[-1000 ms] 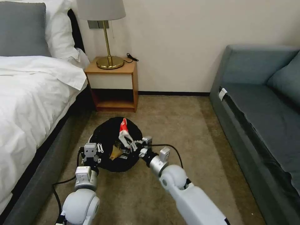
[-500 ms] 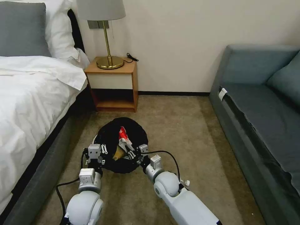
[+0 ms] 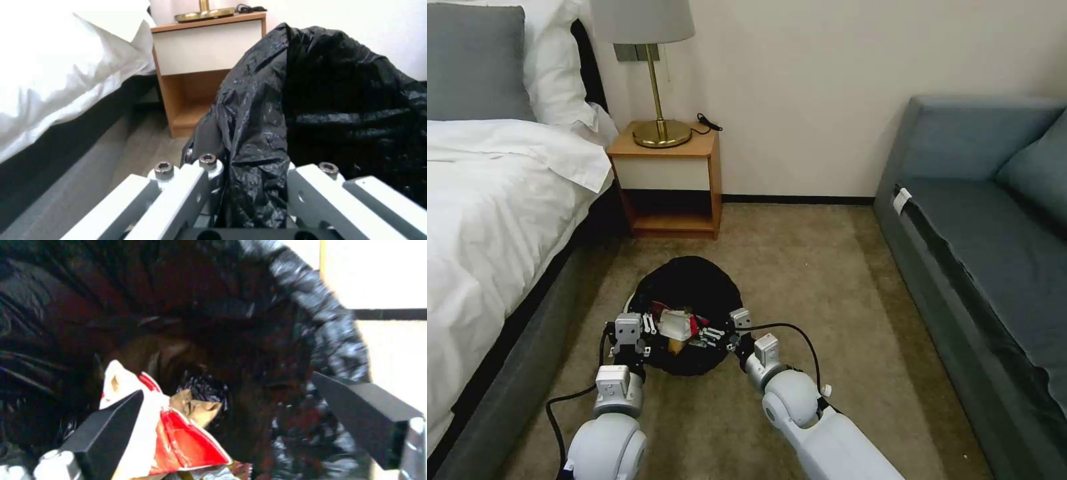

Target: Pick up the trash bin, then pick up the garbage on the floor and place it into the trash bin.

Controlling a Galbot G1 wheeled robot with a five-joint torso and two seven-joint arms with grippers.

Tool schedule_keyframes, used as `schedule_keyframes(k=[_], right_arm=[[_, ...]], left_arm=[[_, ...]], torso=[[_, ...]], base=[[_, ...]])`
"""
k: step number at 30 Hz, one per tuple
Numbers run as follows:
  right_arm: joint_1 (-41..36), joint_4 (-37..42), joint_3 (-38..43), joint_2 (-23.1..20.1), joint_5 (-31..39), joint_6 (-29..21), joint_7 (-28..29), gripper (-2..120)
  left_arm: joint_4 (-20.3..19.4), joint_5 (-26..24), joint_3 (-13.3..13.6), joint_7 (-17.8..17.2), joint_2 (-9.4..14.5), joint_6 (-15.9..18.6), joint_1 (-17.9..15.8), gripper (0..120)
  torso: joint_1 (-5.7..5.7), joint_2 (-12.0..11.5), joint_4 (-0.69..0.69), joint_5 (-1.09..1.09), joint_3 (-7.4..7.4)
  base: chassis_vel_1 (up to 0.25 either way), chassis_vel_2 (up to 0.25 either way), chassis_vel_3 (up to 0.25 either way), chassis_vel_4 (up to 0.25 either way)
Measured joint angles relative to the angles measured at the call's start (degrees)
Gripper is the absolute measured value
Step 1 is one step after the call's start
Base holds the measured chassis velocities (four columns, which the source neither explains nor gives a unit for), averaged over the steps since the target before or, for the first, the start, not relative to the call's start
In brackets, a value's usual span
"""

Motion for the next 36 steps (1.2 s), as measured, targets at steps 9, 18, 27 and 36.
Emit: schedule_keyframes(k=[9, 18, 27, 36], right_arm=[[-2.39, 3.35, 3.32, -2.70, -0.96, 0.16, -0.20, 100], [-2.92, -0.48, 8.96, -8.70, -9.97, -9.29, -0.35, 100], [-4.93, -4.05, 12.94, -16.82, -18.40, -20.05, -10.23, 100], [-4.65, -4.57, 12.31, -20.28, -19.29, -16.94, -20.80, 100]], left_arm=[[0.95, -0.50, -1.66, 0.00, 0.90, -0.97, -0.04, 5], [0.74, -0.31, -2.29, -0.01, 1.82, -1.42, 0.86, 5], [2.10, 0.67, -2.61, -0.02, 3.46, -1.49, 0.78, 5], [3.30, 1.87, -2.14, 0.12, 2.52, -1.90, 0.45, 5]], torso=[[0.00, 0.00, 0.00, 0.00, 0.00], [0.00, 0.00, 0.00, 0.00, 0.01], [0.00, 0.00, -0.01, 0.01, 0.01], [0.00, 0.00, 0.00, 0.00, 0.00]], base=[[0.000, 0.000, 0.000, 0.000], [0.000, 0.000, 0.000, 0.000], [0.000, 0.000, 0.000, 0.000], [0.000, 0.000, 0.000, 0.000]])
